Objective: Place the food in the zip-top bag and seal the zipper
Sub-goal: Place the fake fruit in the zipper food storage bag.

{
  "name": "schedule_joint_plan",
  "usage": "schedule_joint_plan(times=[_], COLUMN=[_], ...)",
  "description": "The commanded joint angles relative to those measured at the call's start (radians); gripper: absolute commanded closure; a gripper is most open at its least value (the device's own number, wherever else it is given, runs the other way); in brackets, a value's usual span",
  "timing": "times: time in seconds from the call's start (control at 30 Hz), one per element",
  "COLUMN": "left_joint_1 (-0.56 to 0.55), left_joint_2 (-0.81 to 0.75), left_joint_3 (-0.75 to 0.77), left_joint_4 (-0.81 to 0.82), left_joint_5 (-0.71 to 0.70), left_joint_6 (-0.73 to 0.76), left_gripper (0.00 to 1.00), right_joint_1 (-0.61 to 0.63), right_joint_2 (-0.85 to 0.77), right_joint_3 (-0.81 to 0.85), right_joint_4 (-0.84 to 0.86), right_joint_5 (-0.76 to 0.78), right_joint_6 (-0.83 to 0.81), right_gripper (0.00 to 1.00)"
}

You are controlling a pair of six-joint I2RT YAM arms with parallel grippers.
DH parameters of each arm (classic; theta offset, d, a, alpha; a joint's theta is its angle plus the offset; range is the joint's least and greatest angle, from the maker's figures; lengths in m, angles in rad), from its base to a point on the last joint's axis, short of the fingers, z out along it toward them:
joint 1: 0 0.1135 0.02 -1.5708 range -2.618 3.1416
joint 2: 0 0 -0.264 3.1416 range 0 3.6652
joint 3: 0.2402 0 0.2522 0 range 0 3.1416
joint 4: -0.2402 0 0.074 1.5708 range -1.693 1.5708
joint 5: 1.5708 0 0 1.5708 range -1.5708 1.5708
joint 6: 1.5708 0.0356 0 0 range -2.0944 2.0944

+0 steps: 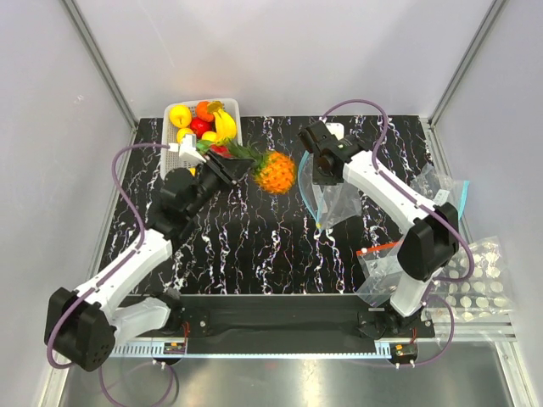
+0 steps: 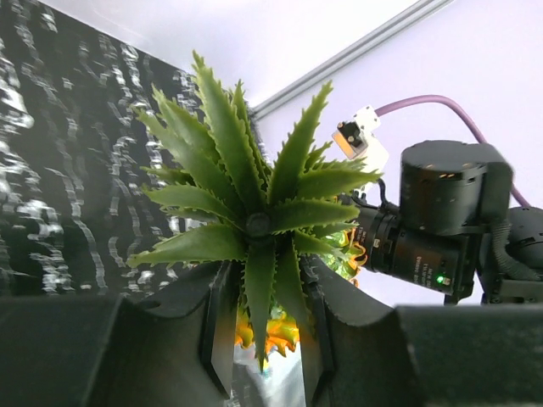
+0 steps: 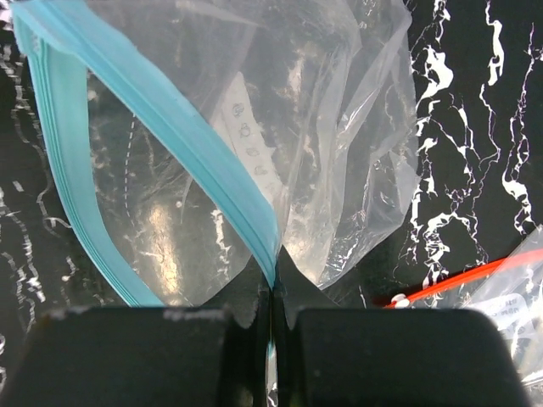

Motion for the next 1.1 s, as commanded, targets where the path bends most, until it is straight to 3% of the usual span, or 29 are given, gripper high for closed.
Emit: schedule_joint_plan(times=[0.0,0.13,0.43,1.07], left_joint_1=[-0.039,-0.076,-0.142,-0.252], left_joint_2=[0.004,0.053,0.214,0.386], left_joint_3=[-0.05,-0.122,-0.124,-0.164], left_joint_4=[0.253,0.437,0.649,0.674], left_joint_5=[-0.112,-0.141,-0.164,-0.348], left_joint_6=[-0.126,-0.221,-0.321,-0.223], left_gripper=[1.0,1.0,1.0,1.0], right_joint_1=[-0.002,-0.002,-0.004,-0.011], right_joint_2=[-0.067,-0.078,-0.08,-0.107], right_joint_3=[0.015,0.008,-0.014,-0.009], right_joint_4=[0.001,0.001,0.007,0.021], right_joint_5=[-0.029,-0.039,-0.046,-0.091], right_joint_6=[0.007,0.007,0.004,0.013], right_gripper=[1.0,1.0,1.0,1.0])
